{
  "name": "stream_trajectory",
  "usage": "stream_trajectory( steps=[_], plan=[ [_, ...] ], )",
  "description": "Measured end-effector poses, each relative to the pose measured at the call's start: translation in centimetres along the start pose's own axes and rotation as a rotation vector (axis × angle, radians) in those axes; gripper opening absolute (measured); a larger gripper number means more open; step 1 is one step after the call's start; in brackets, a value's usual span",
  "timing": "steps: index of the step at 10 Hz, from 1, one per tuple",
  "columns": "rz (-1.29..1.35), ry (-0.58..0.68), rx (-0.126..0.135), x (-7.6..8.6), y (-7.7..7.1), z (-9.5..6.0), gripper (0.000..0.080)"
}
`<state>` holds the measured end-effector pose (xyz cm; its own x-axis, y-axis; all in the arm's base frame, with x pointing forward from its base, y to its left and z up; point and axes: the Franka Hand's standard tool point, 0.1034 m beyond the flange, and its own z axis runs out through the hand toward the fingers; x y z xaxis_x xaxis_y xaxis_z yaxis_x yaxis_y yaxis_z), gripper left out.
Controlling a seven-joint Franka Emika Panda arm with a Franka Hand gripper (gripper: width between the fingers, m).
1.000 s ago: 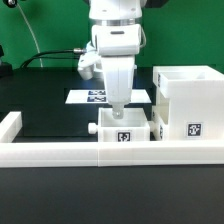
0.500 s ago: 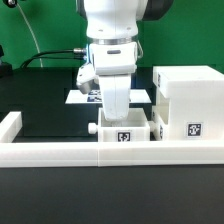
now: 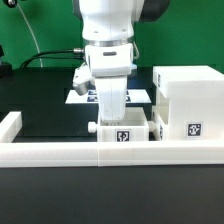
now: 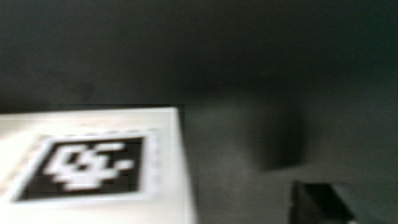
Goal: Assemble drawer
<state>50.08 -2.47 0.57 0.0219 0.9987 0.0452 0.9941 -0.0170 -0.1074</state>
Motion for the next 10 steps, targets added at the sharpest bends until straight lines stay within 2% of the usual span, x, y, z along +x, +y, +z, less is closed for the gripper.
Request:
stream_trajectory(
  steps=[1, 2, 3, 7, 10],
  plan=[
    [0.0, 0.0, 0.0, 0.0, 0.0, 0.0, 0.0133],
    [0.0, 0.0, 0.0, 0.0, 0.0, 0.0, 0.0133],
    [0.001, 0.0, -0.008, -0.1, 0.2, -0.2, 0.005],
    [0.001, -0.001, -0.009, -0.1, 0.2, -0.2, 0.005],
    [0.003, -0.018, -0.033, 0.1, 0.7, -3.0, 0.0044]
  ],
)
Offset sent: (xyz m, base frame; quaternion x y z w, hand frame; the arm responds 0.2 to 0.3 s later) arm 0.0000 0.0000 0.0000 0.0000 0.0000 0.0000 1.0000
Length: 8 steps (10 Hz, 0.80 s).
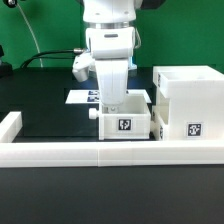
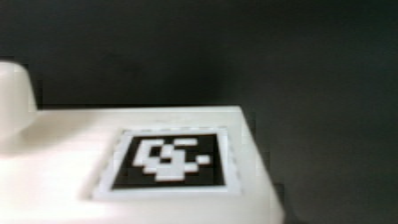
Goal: Assemble drawer
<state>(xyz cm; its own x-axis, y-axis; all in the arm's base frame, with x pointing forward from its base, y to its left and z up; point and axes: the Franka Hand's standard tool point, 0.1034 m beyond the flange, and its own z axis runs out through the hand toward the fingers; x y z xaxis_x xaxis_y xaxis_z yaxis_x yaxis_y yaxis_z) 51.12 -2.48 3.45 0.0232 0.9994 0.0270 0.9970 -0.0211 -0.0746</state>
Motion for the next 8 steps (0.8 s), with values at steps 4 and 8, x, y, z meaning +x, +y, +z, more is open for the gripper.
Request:
stream_trajectory(
  steps=[4, 8],
  plan=[
    [-0.002, -0.009, -0.024, -0.1, 0.5, -1.7, 0.0044],
    [-0.001, -0.009, -0.018, -0.1, 0.4, -1.5, 0.0044]
  ],
)
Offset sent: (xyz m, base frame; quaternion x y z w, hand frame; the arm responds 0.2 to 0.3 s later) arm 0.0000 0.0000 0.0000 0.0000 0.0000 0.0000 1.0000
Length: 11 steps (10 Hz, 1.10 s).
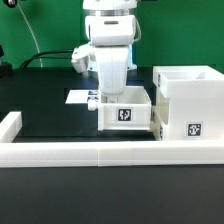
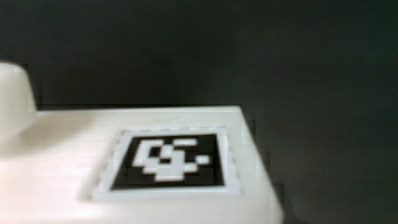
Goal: Assemble drawer
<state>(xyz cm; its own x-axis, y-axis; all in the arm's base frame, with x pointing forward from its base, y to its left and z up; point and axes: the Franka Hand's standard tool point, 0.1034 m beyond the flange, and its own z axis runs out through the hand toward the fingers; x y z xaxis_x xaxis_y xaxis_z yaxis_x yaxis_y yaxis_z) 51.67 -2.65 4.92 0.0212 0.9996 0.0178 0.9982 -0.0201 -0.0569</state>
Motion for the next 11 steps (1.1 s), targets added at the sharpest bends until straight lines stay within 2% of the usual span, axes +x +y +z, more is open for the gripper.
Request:
stream_trajectory(
  steps=[1, 3, 7, 11],
  plan=[
    [0.0, -0.002, 0.004, 0.0, 0.1, -0.2, 0.0044],
    [-0.005, -0.002, -0.006, 0.4, 0.3, -0.7, 0.0044],
    [0.008, 0.007, -0.013, 2.1, 0.5, -0.9, 0.0044],
    [0.025, 0.008, -0.017, 2.1, 0.6, -0.9, 0.0044]
  ],
)
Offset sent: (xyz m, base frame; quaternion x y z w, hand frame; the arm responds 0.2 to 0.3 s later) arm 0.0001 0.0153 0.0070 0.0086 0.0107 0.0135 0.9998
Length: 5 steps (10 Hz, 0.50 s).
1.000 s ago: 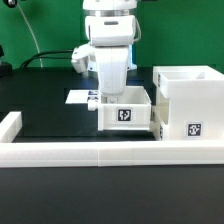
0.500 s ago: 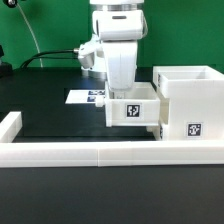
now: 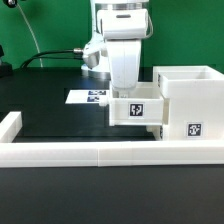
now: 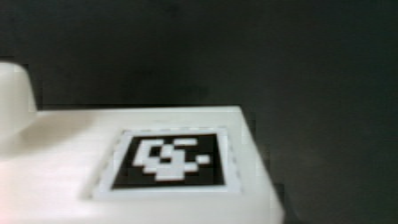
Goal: Assemble drawer
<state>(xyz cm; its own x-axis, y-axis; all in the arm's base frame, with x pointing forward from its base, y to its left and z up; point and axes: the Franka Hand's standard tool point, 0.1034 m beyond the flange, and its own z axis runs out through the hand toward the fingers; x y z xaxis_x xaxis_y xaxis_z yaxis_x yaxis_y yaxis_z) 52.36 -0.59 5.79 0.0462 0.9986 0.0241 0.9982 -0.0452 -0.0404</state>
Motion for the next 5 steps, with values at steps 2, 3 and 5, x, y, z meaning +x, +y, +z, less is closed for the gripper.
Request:
stream_trajectory(
  steps=[2, 3, 5],
  plan=[
    [0.009, -0.001, 0.002, 0.38, 0.02, -0.12, 0.0044],
    [0.006, -0.001, 0.001, 0.61, 0.06, -0.16, 0.0044],
    [0.001, 0.0, 0.0, 0.92, 0.08, -0.18, 0.0044]
  ],
)
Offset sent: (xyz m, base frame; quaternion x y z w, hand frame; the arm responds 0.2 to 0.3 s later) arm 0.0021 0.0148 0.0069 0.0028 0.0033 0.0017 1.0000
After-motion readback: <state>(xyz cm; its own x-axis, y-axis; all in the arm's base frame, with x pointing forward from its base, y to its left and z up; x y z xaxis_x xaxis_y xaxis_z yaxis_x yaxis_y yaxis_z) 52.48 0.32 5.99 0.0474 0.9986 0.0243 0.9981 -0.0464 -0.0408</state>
